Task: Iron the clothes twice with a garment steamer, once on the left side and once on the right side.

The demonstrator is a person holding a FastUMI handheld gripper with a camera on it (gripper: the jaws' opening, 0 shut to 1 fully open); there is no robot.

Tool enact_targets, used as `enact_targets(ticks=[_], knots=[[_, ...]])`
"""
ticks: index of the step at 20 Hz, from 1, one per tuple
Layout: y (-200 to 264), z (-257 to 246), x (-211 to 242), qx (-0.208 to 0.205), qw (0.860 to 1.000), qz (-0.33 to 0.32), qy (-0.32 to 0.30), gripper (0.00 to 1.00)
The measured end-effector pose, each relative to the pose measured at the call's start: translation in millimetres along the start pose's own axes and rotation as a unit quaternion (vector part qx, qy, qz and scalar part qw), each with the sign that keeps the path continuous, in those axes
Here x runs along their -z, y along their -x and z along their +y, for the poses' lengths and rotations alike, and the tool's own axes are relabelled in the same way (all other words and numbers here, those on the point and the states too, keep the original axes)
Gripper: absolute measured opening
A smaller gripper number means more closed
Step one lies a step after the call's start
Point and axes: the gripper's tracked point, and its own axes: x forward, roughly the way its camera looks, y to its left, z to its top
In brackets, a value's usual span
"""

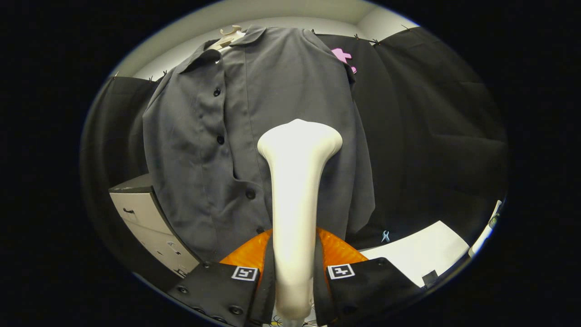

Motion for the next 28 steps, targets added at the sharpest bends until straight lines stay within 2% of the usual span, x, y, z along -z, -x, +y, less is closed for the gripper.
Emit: enact_targets(ticks=[6, 13, 17, 21, 28], knots=[[3.7, -9.1, 48.6, -0.004, 0.999, 0.036, -0.002, 0.42], [5.5, -14.7, 79.5, -0.003, 0.998, 0.056, 0.007, 0.42], [19.2, -14.9, 67.0, 0.008, 0.999, 0.041, -0.001, 0.42], [43.6, -7.6, 36.3, 0.015, 1.000, 0.014, 0.008, 0.42], [97.3, 40.0, -31.4, 0.007, 0.999, -0.025, 0.019, 0.42]])
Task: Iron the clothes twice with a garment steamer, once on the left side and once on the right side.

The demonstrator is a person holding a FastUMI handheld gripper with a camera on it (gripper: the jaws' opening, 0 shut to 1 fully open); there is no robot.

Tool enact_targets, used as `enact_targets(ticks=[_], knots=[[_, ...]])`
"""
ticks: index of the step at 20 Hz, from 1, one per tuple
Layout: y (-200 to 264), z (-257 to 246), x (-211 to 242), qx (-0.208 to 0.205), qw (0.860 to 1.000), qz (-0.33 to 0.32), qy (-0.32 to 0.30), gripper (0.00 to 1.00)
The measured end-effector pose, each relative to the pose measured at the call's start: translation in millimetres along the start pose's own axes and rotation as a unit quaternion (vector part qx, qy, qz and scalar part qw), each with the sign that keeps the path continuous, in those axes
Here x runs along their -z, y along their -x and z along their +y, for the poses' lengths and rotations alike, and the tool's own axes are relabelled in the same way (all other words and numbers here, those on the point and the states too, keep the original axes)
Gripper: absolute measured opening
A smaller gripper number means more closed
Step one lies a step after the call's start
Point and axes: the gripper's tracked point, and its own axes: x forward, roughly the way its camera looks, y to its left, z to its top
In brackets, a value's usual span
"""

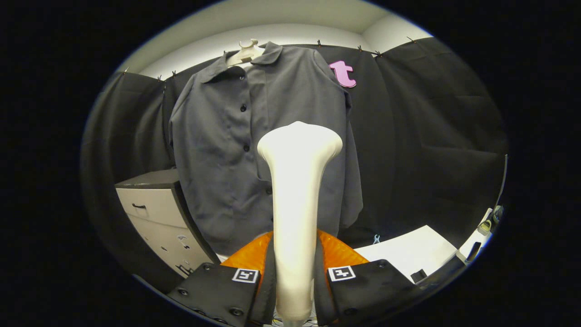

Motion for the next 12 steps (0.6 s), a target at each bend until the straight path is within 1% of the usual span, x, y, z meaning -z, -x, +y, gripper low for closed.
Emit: enact_targets(ticks=[8, 12], knots=[[58.3, 67.6, -65.6, -0.024, 0.998, -0.051, 0.023, 0.42], [83.0, 91.5, -89.7, -0.037, 0.995, -0.081, 0.036, 0.42]])
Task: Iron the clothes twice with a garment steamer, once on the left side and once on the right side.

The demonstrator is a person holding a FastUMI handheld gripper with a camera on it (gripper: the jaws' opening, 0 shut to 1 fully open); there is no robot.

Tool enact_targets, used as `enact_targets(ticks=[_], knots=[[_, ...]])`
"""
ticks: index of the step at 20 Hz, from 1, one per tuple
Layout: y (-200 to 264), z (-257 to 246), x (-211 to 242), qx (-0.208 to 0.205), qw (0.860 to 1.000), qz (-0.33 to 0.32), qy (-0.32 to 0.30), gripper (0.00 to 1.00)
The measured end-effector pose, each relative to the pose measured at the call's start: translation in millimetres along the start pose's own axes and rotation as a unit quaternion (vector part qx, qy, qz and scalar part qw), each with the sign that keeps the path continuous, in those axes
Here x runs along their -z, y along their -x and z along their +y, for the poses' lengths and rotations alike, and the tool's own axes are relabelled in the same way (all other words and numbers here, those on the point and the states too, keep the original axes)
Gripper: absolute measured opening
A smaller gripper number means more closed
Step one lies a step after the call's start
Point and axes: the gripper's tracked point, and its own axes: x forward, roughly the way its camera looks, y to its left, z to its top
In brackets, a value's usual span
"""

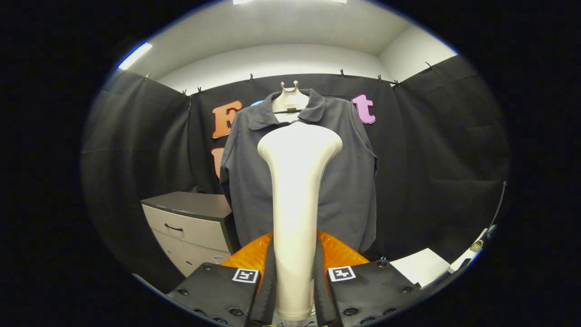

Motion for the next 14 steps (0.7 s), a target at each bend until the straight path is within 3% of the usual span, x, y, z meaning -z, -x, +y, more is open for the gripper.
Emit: enact_targets(ticks=[7, 14], knots=[[22.2, 24.4, -30.4, -0.012, 0.999, -0.033, 0.001, 0.42], [26.1, 23.8, -27.7, -0.001, 0.999, -0.037, 0.001, 0.42]])
